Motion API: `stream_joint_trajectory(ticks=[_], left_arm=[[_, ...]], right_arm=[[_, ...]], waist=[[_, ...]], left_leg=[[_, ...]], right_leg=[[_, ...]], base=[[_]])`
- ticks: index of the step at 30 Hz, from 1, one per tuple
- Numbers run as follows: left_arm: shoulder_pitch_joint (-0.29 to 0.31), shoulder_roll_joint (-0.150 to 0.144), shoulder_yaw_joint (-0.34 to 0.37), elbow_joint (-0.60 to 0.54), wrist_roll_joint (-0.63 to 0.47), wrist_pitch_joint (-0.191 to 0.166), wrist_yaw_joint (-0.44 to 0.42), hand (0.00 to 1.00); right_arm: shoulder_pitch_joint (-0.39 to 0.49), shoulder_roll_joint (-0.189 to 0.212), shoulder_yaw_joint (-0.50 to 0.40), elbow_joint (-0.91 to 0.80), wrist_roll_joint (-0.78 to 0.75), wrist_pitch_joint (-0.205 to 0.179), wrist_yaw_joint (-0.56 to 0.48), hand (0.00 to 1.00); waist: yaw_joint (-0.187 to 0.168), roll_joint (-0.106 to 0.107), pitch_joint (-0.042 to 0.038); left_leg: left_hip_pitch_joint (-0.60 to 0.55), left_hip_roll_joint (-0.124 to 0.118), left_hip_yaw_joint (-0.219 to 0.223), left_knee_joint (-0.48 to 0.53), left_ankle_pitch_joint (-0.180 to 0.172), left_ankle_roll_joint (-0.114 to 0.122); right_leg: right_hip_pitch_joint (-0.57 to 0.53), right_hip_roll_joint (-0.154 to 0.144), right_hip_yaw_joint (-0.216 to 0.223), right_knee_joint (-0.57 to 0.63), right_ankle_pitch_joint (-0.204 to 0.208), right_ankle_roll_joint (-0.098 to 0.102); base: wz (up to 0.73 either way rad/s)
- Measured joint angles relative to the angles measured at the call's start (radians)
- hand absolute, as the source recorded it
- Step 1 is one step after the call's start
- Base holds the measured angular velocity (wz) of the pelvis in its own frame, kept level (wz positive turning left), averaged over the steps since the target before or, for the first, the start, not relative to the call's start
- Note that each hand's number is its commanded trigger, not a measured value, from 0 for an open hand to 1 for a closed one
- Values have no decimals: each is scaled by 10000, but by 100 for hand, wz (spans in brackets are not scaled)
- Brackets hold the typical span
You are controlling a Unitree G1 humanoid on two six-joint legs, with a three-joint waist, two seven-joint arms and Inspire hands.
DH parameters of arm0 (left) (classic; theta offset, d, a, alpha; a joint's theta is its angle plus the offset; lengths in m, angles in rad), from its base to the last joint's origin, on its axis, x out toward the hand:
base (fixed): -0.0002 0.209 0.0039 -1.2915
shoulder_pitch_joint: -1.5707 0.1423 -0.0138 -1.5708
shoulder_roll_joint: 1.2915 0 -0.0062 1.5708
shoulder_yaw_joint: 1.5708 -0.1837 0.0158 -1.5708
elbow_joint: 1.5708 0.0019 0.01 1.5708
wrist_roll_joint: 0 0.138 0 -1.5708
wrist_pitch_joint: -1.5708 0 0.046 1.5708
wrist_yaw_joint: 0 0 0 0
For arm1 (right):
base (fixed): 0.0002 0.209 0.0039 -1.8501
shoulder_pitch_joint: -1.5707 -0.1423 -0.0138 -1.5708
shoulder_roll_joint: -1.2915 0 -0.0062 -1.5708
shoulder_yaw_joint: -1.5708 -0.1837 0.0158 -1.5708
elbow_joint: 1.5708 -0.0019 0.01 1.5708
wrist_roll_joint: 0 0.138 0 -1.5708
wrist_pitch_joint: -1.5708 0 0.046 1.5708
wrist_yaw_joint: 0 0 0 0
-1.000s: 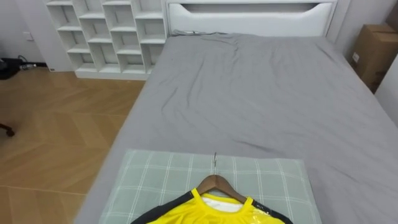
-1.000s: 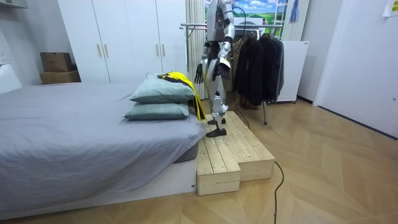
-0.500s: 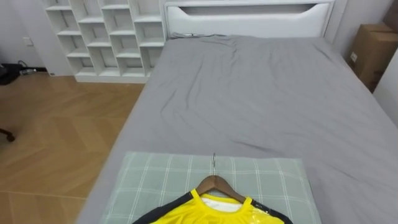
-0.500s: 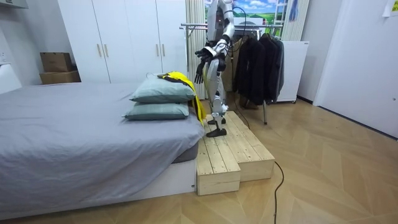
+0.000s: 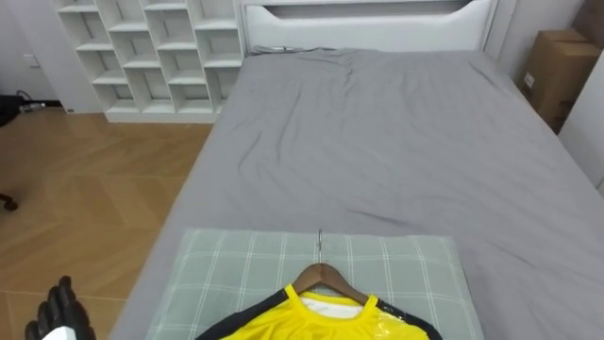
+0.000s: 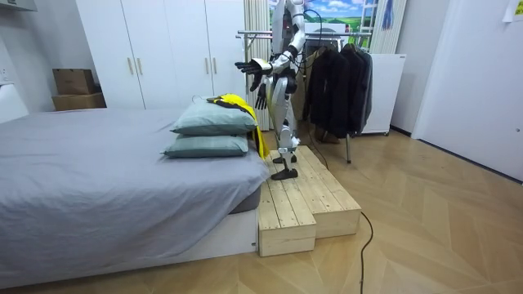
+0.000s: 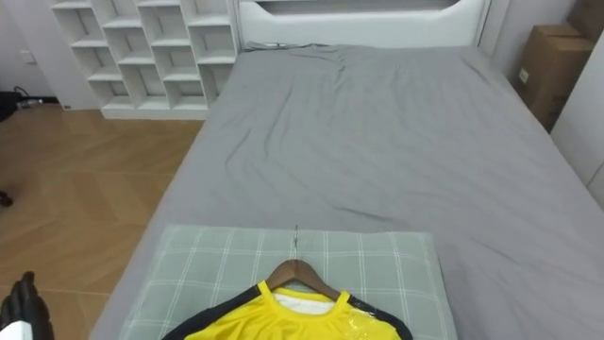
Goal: Hang clothes
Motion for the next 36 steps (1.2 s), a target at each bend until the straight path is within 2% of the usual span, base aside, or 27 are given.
stream_joint_trajectory(ticks=[6, 10, 17, 21, 24, 27, 32, 36], left_arm=[[-194, -6, -1, 0, 164, 99, -9, 0], [-236, -32, -1, 0, 396, 287, -113, 0], [-287, -86, -2, 0, 442, 328, -167, 0], [-440, -87, 0, 8, 443, 328, -166, 0], [-476, -95, 16, 16, 884, 335, -167, 0], [-477, -136, -3, 15, 1215, 391, -200, 0], [-478, -371, -6, 9, 1357, 497, -294, 0], [-502, -373, -73, 6, 1327, 511, -453, 0]], right_arm=[[1, 9, 47, 2, 6, 1, -224, 0], [-4, 9, 87, 8, 6, 1, -306, 0], [-66, 12, 81, 4, -188, 0, -471, 0], [-71, 12, 71, 12, -260, 0, -639, 0], [-42, 8, 58, 13, -261, 0, -667, 0], [-26, 8, 69, 9, -258, -7, -706, 0], [15, -15, 67, 39, -270, -25, -742, 0], [33, -35, 71, 22, -306, -25, -763, 0]], waist=[[-52, 5, -11], [-69, 17, -28], [-296, 34, -41], [-307, 33, -40], [-301, 29, -36], [-308, 18, -29], [-438, 9, -13], [-564, 12, -16]], left_leg=[[14, 0, 2, 5, 1, 0], [24, 0, 2, 5, 1, 0], [30, -2, -1, -4, 2, -1], [53, -2, 5, -1, 4, 0], [53, -1, 18, -4, 3, 0], [59, 0, 23, -23, 4, 0], [154, 7, 101, -181, 45, -1], [218, 20, 171, -290, 54, -13]], right_leg=[[-6, -2, -8, 0, 0, 0], [-2, -3, -10, 1, 0, 0], [35, -3, -30, 7, 0, 0], [51, -2, -14, 9, 0, 0], [44, -1, 20, 7, 0, 0], [35, -1, 39, 3, 0, 0], [29, -17, 113, -6, 0, 0], [6, -18, 208, -19, 0, 0]], base=[[0], [0], [0], [0], [0], [0], [-4], [-6]])
